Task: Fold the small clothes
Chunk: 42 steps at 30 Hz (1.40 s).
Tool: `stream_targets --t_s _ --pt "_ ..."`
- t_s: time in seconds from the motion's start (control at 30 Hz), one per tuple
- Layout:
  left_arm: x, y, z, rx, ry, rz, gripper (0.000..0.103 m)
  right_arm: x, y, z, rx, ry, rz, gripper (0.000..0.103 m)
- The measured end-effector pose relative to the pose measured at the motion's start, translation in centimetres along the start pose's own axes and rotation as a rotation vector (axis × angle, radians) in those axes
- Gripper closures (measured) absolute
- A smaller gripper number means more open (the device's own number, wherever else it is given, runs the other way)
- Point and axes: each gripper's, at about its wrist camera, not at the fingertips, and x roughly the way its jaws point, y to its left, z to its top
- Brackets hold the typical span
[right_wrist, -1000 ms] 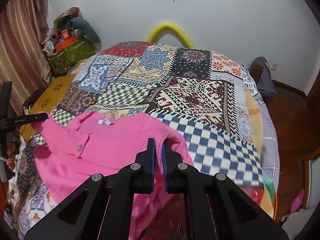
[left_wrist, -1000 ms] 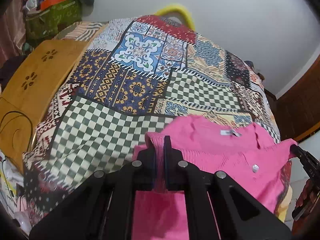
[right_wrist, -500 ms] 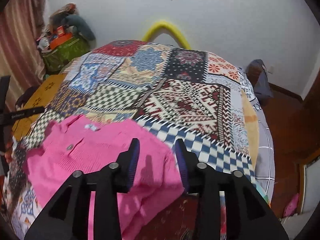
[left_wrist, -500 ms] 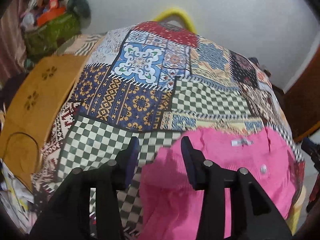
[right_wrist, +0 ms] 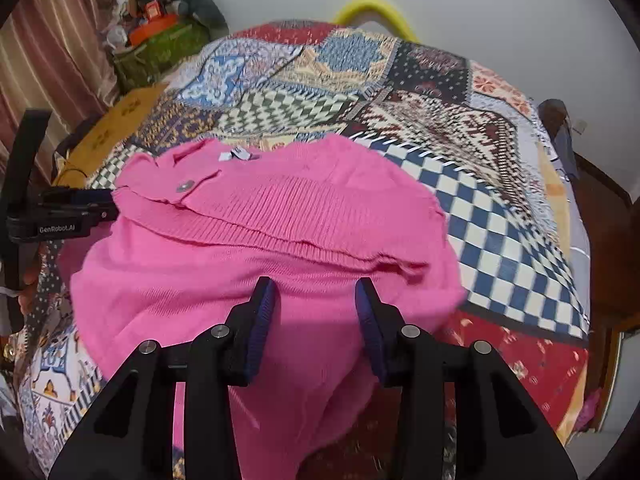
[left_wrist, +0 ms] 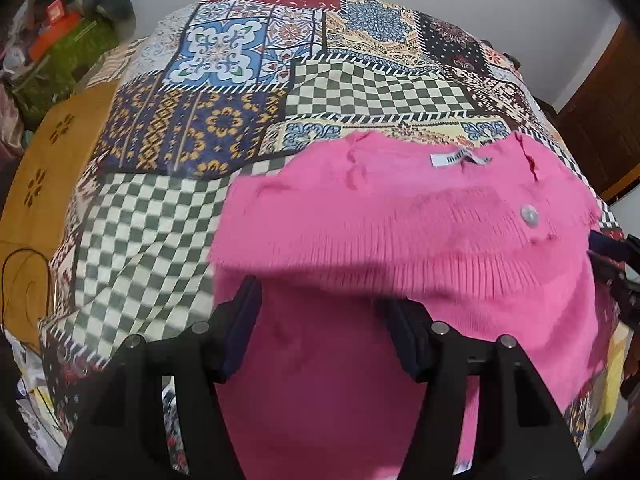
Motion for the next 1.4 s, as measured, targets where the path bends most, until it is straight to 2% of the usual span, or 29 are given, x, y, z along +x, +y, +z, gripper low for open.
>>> stream_targets --t_s 0.23,0.37,0.47,0.63,0.9,1.1,1.23,1.3,1.33,1.37,1.4 --pt "1.4 -0.3 5.8 -0.05 -0.003 -0.001 0.043 2.3 -0.6 4.2 -0.001 0.01 -0.01 0.065" --pt "1.0 0.9 8.1 -0.124 -0.053 0.033 0.043 2.2 -1.5 6.0 0.052 -0.055 -0.05 0.065" --pt "-0.3 1.8 8.2 -0.132 -0.08 0.036 0.043 0.9 -2.3 6.4 0.102 -0.09 -0.008 0.065" --pt "-2.5 3.2 5.2 -0.101 -0.068 0.053 0.043 -2.2 -2.2 4.6 0.099 -0.119 0.001 0.065" --pt "-5.6 5.7 -3.4 -0.103 -0.004 0.019 0.043 -6.3 -1.3 -1.8 0.089 -0.11 0.023 0.064" --pt "-6.1 7.4 -9.3 -0.151 0.043 -0.028 0.043 -6.2 -0.4 -6.6 0.108 -0.064 0.047 0.064" --pt "-5.3 7.0 -10.8 -0.156 0.056 -0.054 0.043 -4.6 -0.3 -8.3 0.133 -0.032 0.065 0.065" --pt "-5.0 6.8 -11.0 -0.17 0.048 -0.075 0.043 -4.0 -0.3 -8.7 0.157 -0.02 0.088 0.07" --pt "-4.9 6.6 -10.9 -0.175 0.045 -0.088 0.045 -3.7 -0.3 -8.8 0.167 -0.018 0.1 0.08" --pt "-4.8 6.4 -10.8 -0.178 0.037 -0.095 0.052 -3.4 -0.2 -8.8 0.174 -0.012 0.115 0.09" --pt "-4.7 6.3 -10.8 -0.179 0.026 -0.101 0.058 -3.3 0.0 -8.9 0.173 -0.009 0.124 0.093"
